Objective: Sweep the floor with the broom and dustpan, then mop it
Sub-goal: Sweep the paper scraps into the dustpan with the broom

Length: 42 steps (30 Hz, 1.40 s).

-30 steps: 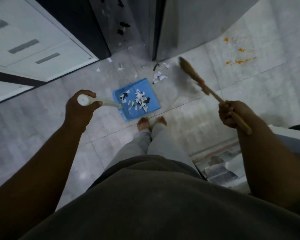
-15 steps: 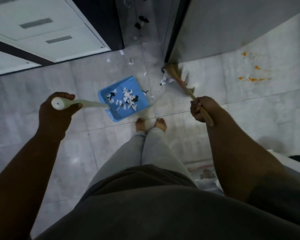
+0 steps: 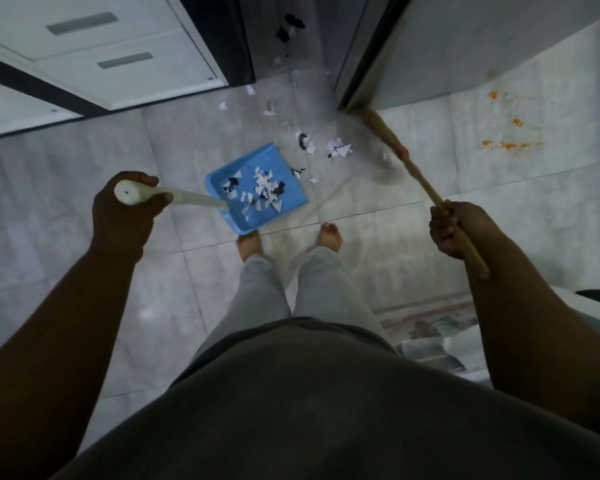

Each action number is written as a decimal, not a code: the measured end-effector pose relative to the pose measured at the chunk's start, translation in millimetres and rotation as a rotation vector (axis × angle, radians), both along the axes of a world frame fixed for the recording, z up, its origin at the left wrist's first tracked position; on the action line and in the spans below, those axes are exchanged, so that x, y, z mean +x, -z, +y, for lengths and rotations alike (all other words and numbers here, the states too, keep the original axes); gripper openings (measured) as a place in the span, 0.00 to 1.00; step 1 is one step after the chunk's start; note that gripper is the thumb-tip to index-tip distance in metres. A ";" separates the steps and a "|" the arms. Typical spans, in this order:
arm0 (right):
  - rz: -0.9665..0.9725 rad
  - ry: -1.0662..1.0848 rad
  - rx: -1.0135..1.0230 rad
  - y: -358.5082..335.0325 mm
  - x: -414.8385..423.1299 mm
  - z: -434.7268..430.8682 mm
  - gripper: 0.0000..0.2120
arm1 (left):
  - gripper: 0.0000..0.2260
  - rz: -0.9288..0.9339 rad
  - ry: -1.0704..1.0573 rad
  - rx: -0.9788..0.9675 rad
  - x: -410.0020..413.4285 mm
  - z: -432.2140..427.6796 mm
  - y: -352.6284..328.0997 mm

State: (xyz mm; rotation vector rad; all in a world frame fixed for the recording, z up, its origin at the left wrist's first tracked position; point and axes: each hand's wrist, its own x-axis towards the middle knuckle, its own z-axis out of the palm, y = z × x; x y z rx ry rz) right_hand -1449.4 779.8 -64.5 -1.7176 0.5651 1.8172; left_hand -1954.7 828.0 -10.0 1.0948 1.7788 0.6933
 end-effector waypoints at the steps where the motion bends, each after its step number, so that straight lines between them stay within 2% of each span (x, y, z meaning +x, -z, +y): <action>1: -0.001 0.043 -0.011 5.6 -11.3 0.1 0.16 | 0.15 -0.002 0.017 0.003 -7.2 1.4 -0.2; 6: 0.095 0.220 -0.025 28.5 -97.6 -0.1 0.16 | 0.13 -0.013 0.019 -0.034 -42.7 9.9 -5.8; 9: 0.191 0.237 0.016 25.0 -147.9 -0.5 0.17 | 0.11 -0.014 0.006 -0.061 -59.7 14.8 -9.0; 13: 0.217 0.224 0.073 9.9 -179.7 -5.7 0.19 | 0.14 0.050 0.008 -0.061 -74.4 20.2 -10.4; 22: 0.138 0.131 0.150 -25.1 -167.4 7.8 0.19 | 0.14 0.080 -0.026 -0.046 -107.3 34.3 -11.0; 31: 0.141 0.048 0.210 -52.3 -185.2 72.8 0.18 | 0.14 -0.063 -0.107 -0.007 -107.1 65.6 -20.8; 38: 0.128 -0.052 0.214 -60.7 -178.7 146.8 0.20 | 0.14 -0.053 -0.122 0.001 -72.5 102.2 -23.1; 42: 0.093 -0.165 0.193 -51.3 -166.7 220.1 0.19 | 0.13 0.011 -0.131 -0.009 -39.4 127.8 -19.6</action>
